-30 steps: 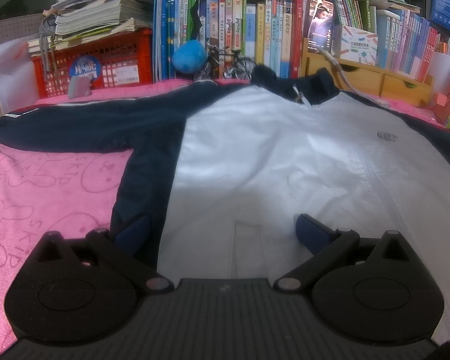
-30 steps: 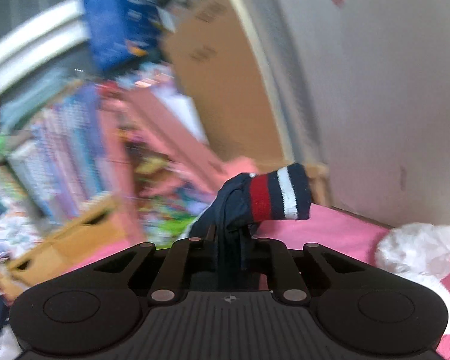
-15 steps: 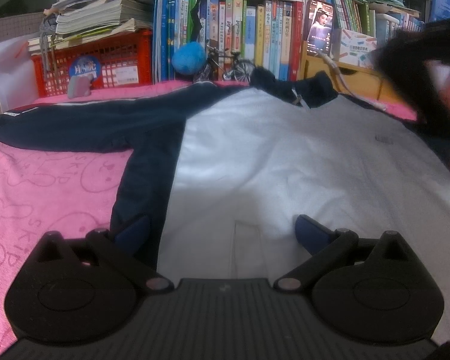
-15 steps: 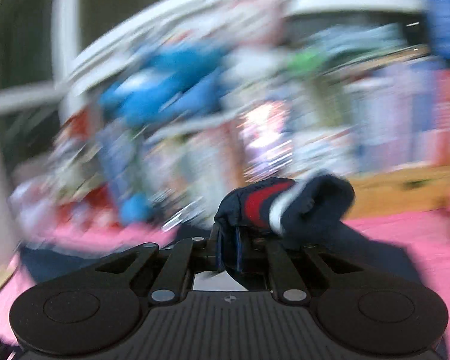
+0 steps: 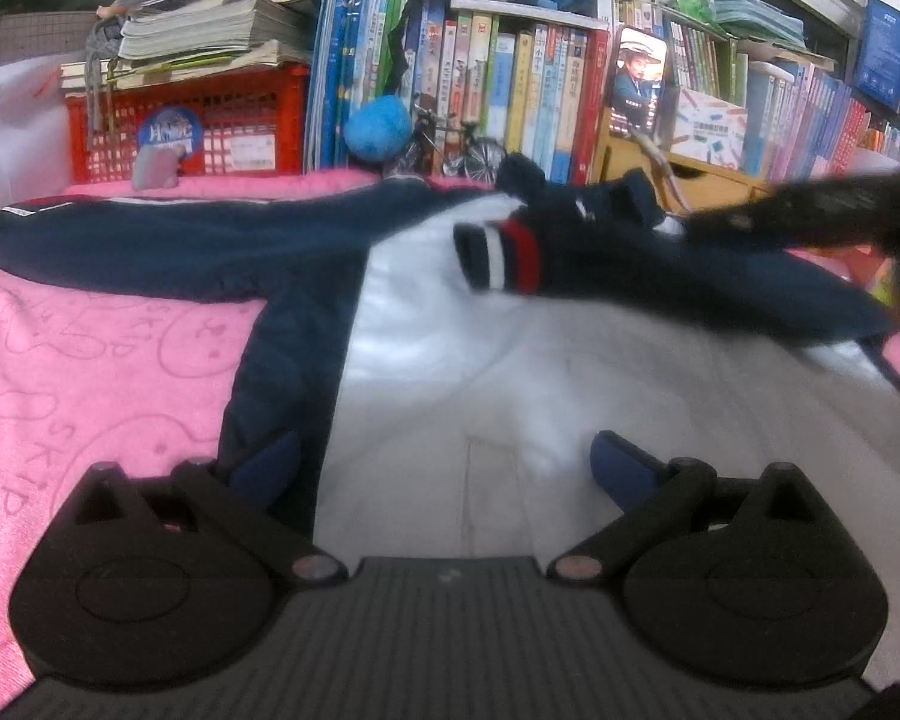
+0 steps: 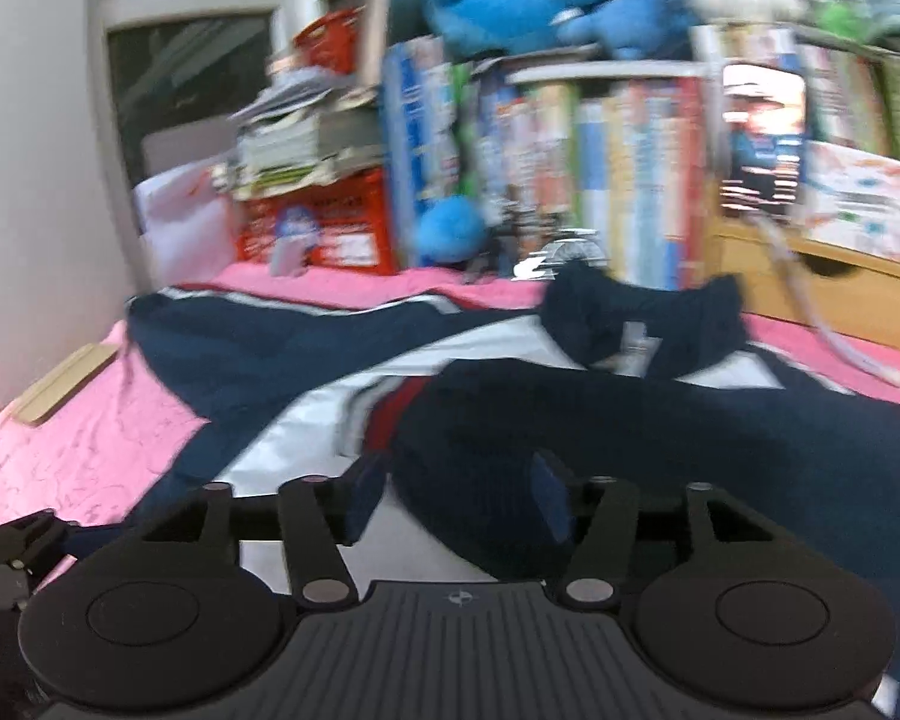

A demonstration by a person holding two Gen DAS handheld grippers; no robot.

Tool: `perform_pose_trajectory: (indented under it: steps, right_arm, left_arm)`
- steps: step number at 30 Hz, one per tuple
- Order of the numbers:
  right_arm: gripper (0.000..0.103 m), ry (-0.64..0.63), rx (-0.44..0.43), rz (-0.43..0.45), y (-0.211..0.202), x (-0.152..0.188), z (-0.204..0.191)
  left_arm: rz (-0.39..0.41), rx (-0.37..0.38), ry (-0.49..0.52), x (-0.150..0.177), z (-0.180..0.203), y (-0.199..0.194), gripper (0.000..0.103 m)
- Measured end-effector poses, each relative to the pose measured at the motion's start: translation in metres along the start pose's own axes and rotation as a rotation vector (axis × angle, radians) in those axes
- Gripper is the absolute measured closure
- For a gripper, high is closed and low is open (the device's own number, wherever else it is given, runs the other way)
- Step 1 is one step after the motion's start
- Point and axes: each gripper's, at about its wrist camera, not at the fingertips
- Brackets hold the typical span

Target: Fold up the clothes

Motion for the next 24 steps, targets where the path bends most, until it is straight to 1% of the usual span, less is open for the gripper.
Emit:
perform_pose_trajectory:
  steps: [1,3,6,8,9,11,13,14,16,17,19,21,24]
  right_arm:
    - [0.041,0.004,0.034,0.006,-0.006,0.003,0.007]
    - [0.039,-0.007,0.136,0.009,-0.021,0.017,0.02]
    - [0.039,0.019,0.221,-0.022,-0.042,0.042,0.041]
    - [0.039,0.041,0.214,-0.046,-0.055,0.061,0.051]
    - [0.039,0.041,0.214,-0.055,-0.059,0.07,0.053]
    - [0.039,0.038,0.219,-0.072,-0.064,0.084,0.055]
    - [0.038,0.03,0.232,-0.092,-0.063,0.096,0.057]
    - [0.037,0.032,0.236,-0.102,-0.062,0.1,0.058]
    - [0.032,0.041,0.233,-0.111,-0.059,0.101,0.059]
    - [0.029,0.046,0.23,-0.115,-0.058,0.102,0.06]
    - [0.02,0.027,0.222,-0.13,-0.055,0.102,0.057]
    - [0.018,0.01,0.228,-0.136,-0.053,0.101,0.054]
    - [0.016,0.023,0.224,-0.139,-0.053,0.101,0.056]
  left_arm:
    - [0.0,-0.001,0.001,0.0,0.0,0.0,0.0]
    - [-0.001,0.0,0.001,0.0,0.0,0.0,0.0]
    - [-0.013,-0.004,0.013,-0.001,0.001,0.0,0.0]
    - [-0.019,-0.007,-0.011,-0.003,0.0,-0.002,0.0]
    - [-0.02,0.003,-0.05,-0.006,-0.003,-0.004,0.0]
    - [-0.02,0.05,-0.163,-0.014,-0.013,-0.011,0.0]
    - [-0.015,0.117,-0.251,-0.026,-0.02,-0.015,0.0]
    - [-0.01,0.141,-0.278,-0.033,-0.022,-0.016,0.0]
    - [0.001,0.173,-0.305,-0.047,-0.023,-0.014,0.0]
    - [0.005,0.184,-0.311,-0.053,-0.021,-0.01,0.0]
    - [0.008,0.202,-0.328,-0.064,-0.018,0.0,0.0]
    - [-0.005,0.207,-0.357,-0.072,-0.012,0.018,0.0]
    - [-0.044,0.181,-0.406,-0.079,-0.005,0.05,0.0]
Point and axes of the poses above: each gripper's, at about its wrist camera, not at the fingertips, and y roughly the way its jaws point, z to its right, x to its underside, and after that the axes turned 6 degrees about -y, right-handed
